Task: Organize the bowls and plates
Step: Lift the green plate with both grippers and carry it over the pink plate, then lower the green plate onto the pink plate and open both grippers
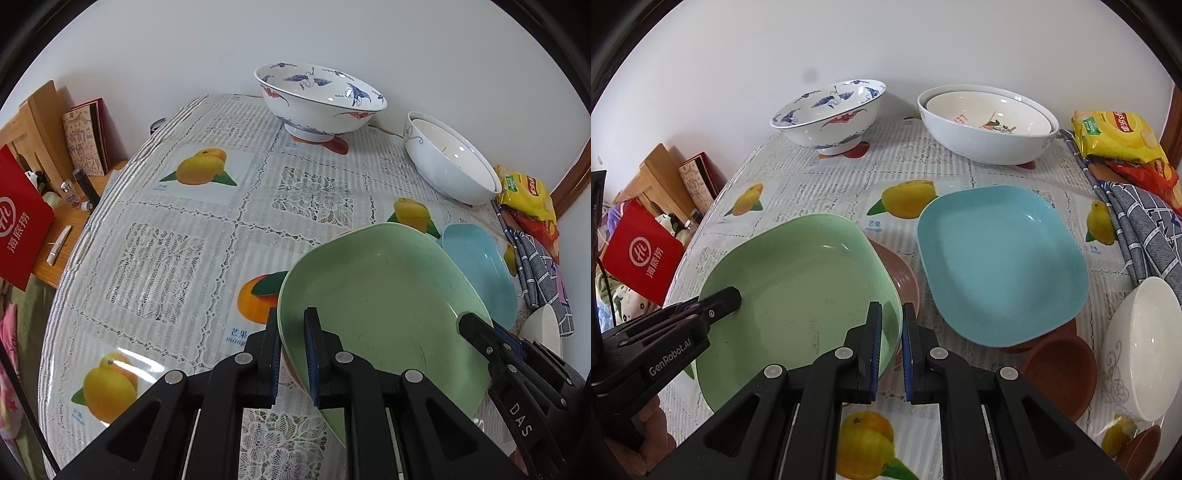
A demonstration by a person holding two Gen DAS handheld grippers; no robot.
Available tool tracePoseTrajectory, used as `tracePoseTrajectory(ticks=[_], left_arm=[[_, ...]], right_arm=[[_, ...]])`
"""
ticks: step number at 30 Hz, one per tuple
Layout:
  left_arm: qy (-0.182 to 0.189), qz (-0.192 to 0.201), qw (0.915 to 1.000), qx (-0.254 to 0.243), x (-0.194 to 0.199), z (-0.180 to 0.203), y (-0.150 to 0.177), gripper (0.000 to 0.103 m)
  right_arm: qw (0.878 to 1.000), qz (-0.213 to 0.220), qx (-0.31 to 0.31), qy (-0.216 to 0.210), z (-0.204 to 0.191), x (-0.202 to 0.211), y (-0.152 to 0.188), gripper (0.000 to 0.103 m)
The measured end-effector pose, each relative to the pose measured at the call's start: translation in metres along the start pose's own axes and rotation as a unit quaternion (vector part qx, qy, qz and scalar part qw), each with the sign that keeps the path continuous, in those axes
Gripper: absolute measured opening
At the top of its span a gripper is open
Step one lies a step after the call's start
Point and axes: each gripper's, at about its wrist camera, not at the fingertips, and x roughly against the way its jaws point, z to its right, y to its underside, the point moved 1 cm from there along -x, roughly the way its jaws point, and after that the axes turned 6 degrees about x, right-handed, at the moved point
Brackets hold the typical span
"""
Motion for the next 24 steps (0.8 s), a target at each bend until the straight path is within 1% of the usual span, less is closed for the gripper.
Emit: tracePoseTrajectory(ticks=[10, 14, 18, 19, 21, 23, 24], left_arm=[[0.003, -0.006, 1.0000, -0.006, -0.006, 0.002, 0.001, 0.012], [0.008, -0.016, 0.9998, -0.012, -0.007, 0.005, 0.003, 0.013], [0.003, -0.021, 0.9996, -0.018, -0.006, 0.007, 0.009, 0.014], [0.004, -0.024, 0.9995, -0.018, -0.005, 0.007, 0.010, 0.016], [0.006, -0.023, 0.9995, -0.021, -0.001, 0.007, 0.011, 0.018], [-0.001, -0.020, 0.9994, -0.027, 0.004, 0.008, 0.012, 0.030], [-0.007, -0.014, 0.9995, -0.028, 0.009, 0.008, 0.013, 0.037]], right_arm=[[1.000, -0.012, 0.006, 0.004, 0.007, -0.019, -0.006, 0.011], [1.000, -0.010, 0.009, 0.011, 0.008, -0.022, -0.011, 0.012], [1.000, -0.002, 0.016, 0.018, 0.007, -0.018, -0.015, 0.013], [1.000, 0.005, 0.021, 0.022, 0.006, -0.014, -0.015, 0.014], [0.999, 0.013, 0.023, 0.023, 0.005, -0.006, -0.015, 0.024], [0.999, 0.020, 0.020, 0.024, 0.006, 0.003, -0.013, 0.030], [0.999, 0.024, 0.018, 0.026, 0.007, 0.009, -0.011, 0.030]])
